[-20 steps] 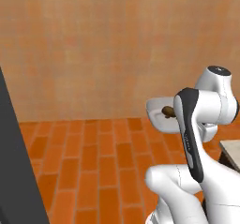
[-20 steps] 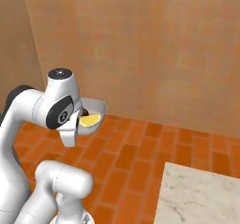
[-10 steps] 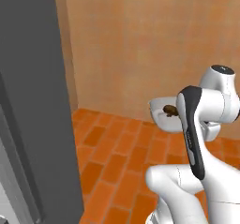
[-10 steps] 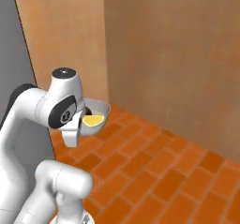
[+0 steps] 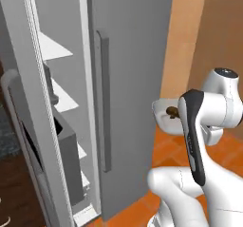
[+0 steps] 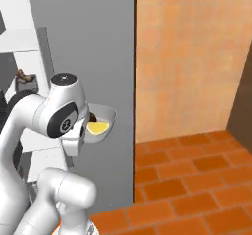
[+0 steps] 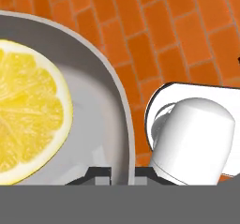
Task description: Take the meat container that has the steak and place it on the second highest rack of the freezer. Then take the vegetable container that has the mushroom and lemon wedge and place it on the highest rack of the freezer.
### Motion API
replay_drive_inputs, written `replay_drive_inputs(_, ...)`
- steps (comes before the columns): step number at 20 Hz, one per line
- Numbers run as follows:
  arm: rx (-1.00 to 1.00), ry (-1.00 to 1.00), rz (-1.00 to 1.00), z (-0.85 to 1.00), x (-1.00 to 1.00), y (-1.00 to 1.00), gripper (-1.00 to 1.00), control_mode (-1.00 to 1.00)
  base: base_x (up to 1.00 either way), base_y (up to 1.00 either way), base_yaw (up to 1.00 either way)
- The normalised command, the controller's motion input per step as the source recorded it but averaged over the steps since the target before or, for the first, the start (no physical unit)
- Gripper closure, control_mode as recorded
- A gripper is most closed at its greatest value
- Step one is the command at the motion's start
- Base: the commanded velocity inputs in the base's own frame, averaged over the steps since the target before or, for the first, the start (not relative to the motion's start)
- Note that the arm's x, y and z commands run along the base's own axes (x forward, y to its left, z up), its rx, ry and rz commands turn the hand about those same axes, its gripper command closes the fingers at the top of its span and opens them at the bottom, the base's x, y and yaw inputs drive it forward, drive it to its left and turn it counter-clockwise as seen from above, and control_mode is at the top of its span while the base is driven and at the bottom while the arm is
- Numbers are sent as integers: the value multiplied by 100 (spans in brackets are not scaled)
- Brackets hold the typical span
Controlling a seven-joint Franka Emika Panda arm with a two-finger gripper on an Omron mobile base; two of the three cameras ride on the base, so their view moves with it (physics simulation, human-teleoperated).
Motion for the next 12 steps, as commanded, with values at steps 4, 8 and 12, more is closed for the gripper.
replay_drive_inputs(4,0,0,0,0,0,0,100,100,0,-13,100)
replay_drive_inputs(8,0,0,0,0,0,0,100,100,22,-39,79)
replay_drive_inputs(12,0,0,0,0,0,0,100,100,47,-51,53)
